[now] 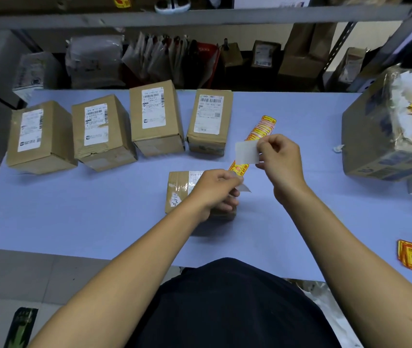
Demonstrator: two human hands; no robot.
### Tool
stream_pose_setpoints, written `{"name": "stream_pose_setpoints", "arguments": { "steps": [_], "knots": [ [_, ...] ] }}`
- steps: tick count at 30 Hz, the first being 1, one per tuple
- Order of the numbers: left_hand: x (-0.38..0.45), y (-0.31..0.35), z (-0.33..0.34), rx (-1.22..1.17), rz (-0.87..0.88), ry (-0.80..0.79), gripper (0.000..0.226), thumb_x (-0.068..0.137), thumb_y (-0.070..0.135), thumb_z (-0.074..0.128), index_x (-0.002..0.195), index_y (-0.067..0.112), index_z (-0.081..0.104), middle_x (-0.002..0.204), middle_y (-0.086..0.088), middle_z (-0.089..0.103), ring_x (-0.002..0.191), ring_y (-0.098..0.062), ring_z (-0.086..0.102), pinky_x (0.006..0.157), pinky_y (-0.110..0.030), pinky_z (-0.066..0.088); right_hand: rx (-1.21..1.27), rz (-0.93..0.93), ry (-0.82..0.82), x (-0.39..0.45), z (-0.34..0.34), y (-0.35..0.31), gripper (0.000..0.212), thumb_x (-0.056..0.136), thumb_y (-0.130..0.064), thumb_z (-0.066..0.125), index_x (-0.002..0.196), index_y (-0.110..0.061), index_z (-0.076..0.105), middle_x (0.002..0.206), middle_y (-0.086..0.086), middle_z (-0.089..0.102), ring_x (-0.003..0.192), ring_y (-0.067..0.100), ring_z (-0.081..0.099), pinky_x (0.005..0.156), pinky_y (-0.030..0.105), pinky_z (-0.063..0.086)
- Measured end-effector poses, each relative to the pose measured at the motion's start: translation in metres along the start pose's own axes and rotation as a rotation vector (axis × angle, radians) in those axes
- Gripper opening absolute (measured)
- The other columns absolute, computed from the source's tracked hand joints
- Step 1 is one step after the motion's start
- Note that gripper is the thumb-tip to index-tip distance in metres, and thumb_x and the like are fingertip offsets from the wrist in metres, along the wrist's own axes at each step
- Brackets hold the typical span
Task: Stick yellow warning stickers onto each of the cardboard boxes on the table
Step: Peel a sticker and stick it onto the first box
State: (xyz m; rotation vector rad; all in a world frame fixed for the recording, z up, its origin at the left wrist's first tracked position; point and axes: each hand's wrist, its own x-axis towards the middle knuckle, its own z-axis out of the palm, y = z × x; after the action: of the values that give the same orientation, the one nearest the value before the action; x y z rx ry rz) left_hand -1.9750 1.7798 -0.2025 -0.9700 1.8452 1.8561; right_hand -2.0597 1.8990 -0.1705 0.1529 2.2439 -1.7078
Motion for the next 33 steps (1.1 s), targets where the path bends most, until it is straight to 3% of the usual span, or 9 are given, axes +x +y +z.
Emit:
{"name": "stream_pose_setpoints", "arguments": {
  "steps": [3,8,12,15,18,22,25,30,33],
  "knots": [
    [0.001,-0.001,-0.006,-0.003,-0.005,-0.005,0.023,0.095,0.026,0.059,0.078,0.014,0.068,0.062,-0.003,0.063,0.046,-0.012,0.061,0.047,-0.021,0.052,-0.089,-0.067,0.007,-0.005,0.008,0.0,0.017,0.092,-0.021,0.053,0.078,-0.023,0.062,0.085,-0.002,0.066,0.089,0.026,0.063,0.079,0.053,0.057],
    [0.007,0.0,0.003,0.066,0.149,0.09,0.022,0.085,0.015,0.075,0.064,0.017,0.068,0.053,-0.002,0.06,0.043,-0.012,0.058,0.048,-0.024,0.049,-0.099,-0.095,0.034,-0.009,0.014,0.002,0.018,0.091,-0.021,0.053,0.076,-0.027,0.061,0.083,-0.006,0.065,0.081,0.015,0.06,0.078,0.053,0.057],
    [0.007,0.001,-0.001,-0.018,0.133,0.113,0.023,0.081,0.019,0.08,0.071,0.014,0.06,0.058,-0.008,0.064,0.048,-0.019,0.06,0.054,-0.03,0.053,-0.161,-0.17,0.064,-0.012,0.013,0.007,0.012,0.091,-0.022,0.054,0.082,-0.022,0.062,0.077,-0.014,0.062,0.071,0.001,0.056,0.07,0.039,0.056],
    [0.003,0.001,-0.01,-0.101,0.103,0.001,0.015,0.087,0.021,0.075,0.079,0.009,0.07,0.067,-0.01,0.064,0.054,-0.02,0.059,0.059,-0.032,0.056,-0.217,-0.242,0.073,-0.015,0.014,0.011,0.011,0.092,-0.022,0.053,0.086,-0.02,0.062,0.077,-0.015,0.062,0.071,-0.005,0.056,0.064,0.024,0.046],
    [0.001,-0.001,-0.013,-0.101,0.105,-0.035,0.017,0.092,0.02,0.068,0.082,0.009,0.076,0.07,-0.006,0.064,0.057,-0.018,0.058,0.067,-0.035,0.058,-0.235,-0.265,0.088,-0.018,0.018,0.013,0.011,0.093,-0.022,0.054,0.087,-0.019,0.063,0.078,-0.016,0.062,0.076,-0.005,0.056,0.065,0.019,0.044],
    [0.003,0.002,-0.002,-0.016,0.143,0.023,0.016,0.087,0.013,0.073,0.071,0.014,0.074,0.065,-0.003,0.061,0.053,-0.017,0.058,0.059,-0.029,0.05,-0.195,-0.273,0.122,-0.02,0.016,0.011,0.01,0.093,-0.021,0.055,0.086,-0.019,0.062,0.077,-0.016,0.063,0.074,-0.005,0.056,0.064,0.015,0.043],
    [0.0,0.007,0.006,-0.123,0.119,0.01,0.018,0.087,0.02,0.074,0.07,0.016,0.071,0.063,0.001,0.06,0.05,-0.013,0.059,0.057,-0.028,0.052,-0.195,-0.321,0.155,-0.023,0.011,0.009,0.01,0.094,-0.02,0.055,0.087,-0.022,0.061,0.081,-0.016,0.064,0.078,-0.006,0.057,0.063,0.007,0.042],
    [-0.008,0.022,-0.006,-0.64,-0.047,-0.069,0.027,0.094,0.035,0.065,0.083,0.011,0.071,0.068,-0.001,0.066,0.059,-0.015,0.064,0.06,-0.03,0.057,-0.301,-0.518,0.133,-0.029,0.008,0.011,0.007,0.095,-0.013,0.057,0.092,-0.013,0.064,0.094,-0.007,0.059,0.089,0.013,0.058,0.078,0.032,0.052],
    [-0.008,0.032,-0.017,-0.698,-0.052,-0.056,0.022,0.095,0.027,0.065,0.082,0.01,0.068,0.068,-0.002,0.064,0.061,-0.015,0.063,0.061,-0.03,0.059,-0.403,-0.687,0.048,-0.034,0.011,0.013,0.006,0.094,-0.011,0.06,0.095,-0.009,0.066,0.098,-0.001,0.062,0.095,0.022,0.057,0.083,0.034,0.047]
  ]
}}
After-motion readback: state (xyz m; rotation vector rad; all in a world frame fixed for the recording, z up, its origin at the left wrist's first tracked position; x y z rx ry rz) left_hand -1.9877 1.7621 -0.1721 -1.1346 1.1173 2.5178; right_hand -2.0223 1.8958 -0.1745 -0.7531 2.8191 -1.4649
